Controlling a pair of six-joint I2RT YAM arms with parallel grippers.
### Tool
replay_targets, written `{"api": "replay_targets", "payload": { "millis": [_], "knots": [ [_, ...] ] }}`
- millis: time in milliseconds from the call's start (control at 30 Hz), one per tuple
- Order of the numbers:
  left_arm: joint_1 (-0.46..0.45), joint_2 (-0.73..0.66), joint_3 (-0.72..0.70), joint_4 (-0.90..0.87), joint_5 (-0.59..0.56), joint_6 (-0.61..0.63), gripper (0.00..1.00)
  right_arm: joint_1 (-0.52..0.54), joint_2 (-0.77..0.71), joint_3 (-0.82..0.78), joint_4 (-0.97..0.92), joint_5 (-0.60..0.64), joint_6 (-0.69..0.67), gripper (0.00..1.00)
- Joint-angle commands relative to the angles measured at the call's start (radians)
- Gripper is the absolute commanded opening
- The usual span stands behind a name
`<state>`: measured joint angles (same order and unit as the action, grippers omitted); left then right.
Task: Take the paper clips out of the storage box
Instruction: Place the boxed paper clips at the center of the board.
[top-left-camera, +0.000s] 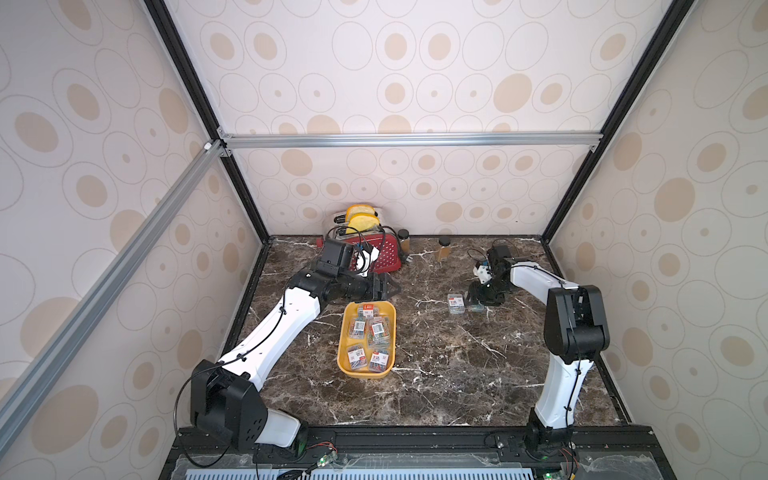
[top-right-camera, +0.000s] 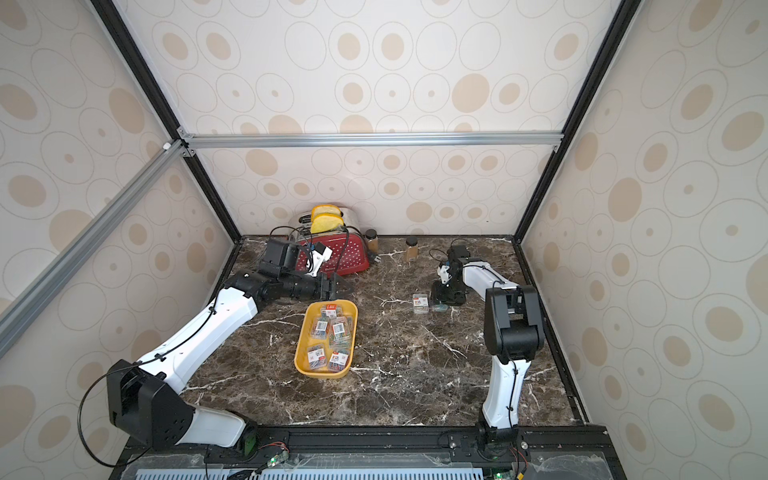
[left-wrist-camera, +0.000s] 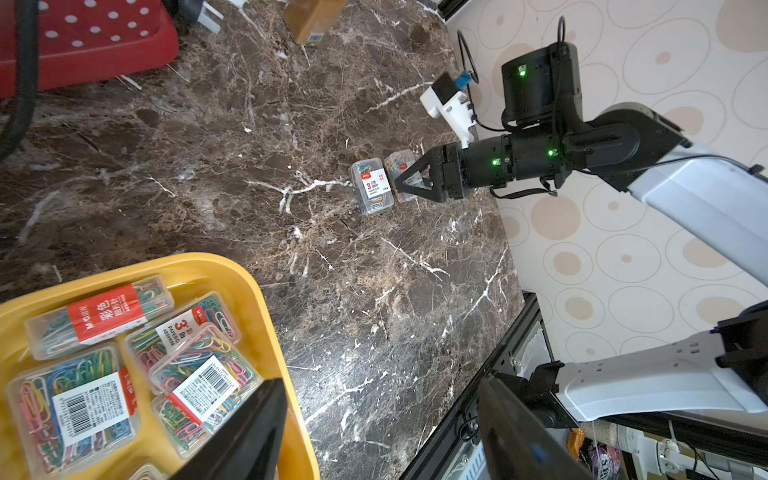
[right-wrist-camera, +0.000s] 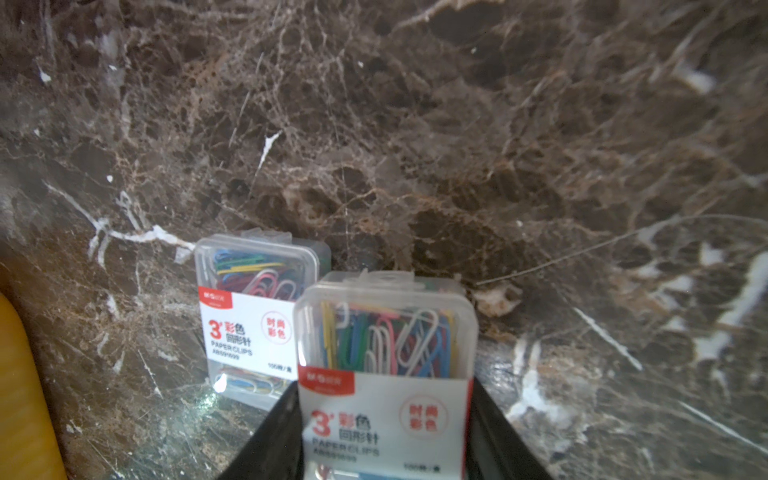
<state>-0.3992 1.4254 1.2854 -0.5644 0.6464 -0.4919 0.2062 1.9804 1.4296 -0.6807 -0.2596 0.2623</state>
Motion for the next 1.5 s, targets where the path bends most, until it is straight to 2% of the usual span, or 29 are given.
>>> {"api": "replay_targets", "payload": {
  "millis": [0, 433, 967, 1467],
  "knots": [
    [-0.001, 0.011, 0.047, -0.018, 0.009, 0.029, 0.75, -0.002, 0.026, 0.012, 0.004, -0.012, 0.015, 0.38],
    [0.000, 0.037, 0.063, -0.016, 0.012, 0.032, 0.76, -0.002, 0.047, 0.011, 0.007, -0.026, 0.008, 0.45],
    [0.000, 0.067, 0.083, -0.013, 0.013, 0.033, 0.76, -0.010, 0.043, 0.033, 0.004, -0.028, 0.007, 0.60],
    [-0.003, 0.084, 0.088, -0.004, 0.007, 0.030, 0.76, -0.011, 0.033, 0.067, -0.024, -0.027, 0.002, 0.66]
  ]
}}
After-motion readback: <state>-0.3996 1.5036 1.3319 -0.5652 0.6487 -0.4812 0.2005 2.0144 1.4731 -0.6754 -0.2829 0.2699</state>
